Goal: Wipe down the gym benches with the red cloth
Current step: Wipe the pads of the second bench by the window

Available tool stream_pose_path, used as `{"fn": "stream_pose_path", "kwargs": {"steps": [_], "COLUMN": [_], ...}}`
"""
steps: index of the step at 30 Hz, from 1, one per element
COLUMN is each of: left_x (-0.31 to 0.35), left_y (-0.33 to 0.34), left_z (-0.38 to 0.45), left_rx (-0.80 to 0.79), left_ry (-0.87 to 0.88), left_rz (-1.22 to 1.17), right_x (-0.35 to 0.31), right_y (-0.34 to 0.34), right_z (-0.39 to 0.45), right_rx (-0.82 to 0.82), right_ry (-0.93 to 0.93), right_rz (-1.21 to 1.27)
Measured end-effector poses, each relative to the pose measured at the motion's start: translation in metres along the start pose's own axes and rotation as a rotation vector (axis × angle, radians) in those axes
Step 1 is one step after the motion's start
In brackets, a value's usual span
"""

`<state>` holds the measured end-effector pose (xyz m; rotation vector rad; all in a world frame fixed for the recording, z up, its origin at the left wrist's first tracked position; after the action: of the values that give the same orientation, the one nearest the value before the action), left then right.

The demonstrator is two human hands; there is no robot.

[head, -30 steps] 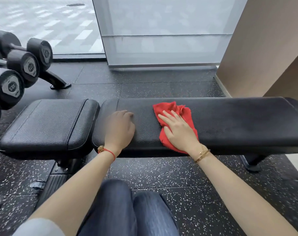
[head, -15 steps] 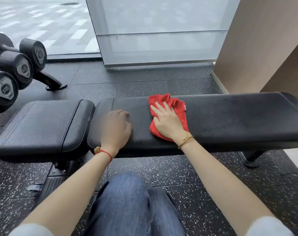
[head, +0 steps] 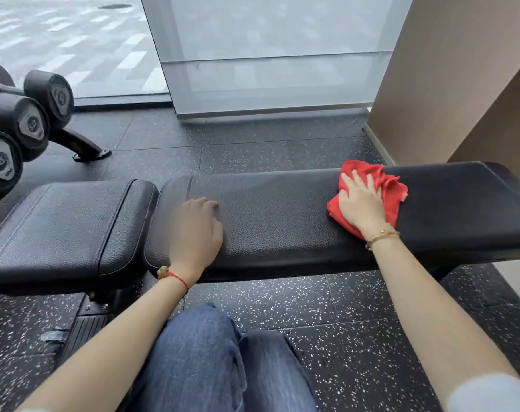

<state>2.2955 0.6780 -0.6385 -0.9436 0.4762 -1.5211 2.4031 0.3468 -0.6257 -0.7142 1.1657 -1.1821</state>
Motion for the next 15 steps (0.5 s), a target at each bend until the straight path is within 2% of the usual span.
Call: {"fn": "stream_pose_path", "kwargs": {"steps": [3, 8, 11, 15], "left_x": [0.0, 0.0, 0.0, 0.002], "left_y": [0.001, 0.0, -0.002, -0.003], "left_z": [0.0, 0.0, 0.0, -0.001], "left_rx": [-0.005, -0.001, 0.001, 0.002], "left_ry": [0.002, -0.002, 0.008, 0.023], "left_rz": [0.007, 0.006, 0.006, 0.018], "right_x": [-0.051, -0.131, -0.12, -0.053], "right_y": [0.016, 0.027, 0.016, -0.004], "right_z": [0.003, -0.047, -0.077, -0.081], "right_rx": [-0.054, -0.143, -0.144, -0.055], "right_ry": [-0.114, -0.441, -0.532, -0.414], "right_rz": [0.016, 0.135, 0.208, 0.211]}}
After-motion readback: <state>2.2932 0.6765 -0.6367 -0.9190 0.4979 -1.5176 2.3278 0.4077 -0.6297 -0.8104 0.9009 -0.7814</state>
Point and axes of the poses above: each hand's wrist, its own z-axis towards the middle knuckle, its own y-axis out of the palm, x = y × z, the point moved 5 cm from there along z, towards the middle knuckle, and after that the axes turned 15 degrees about x, right-handed, at the moved point
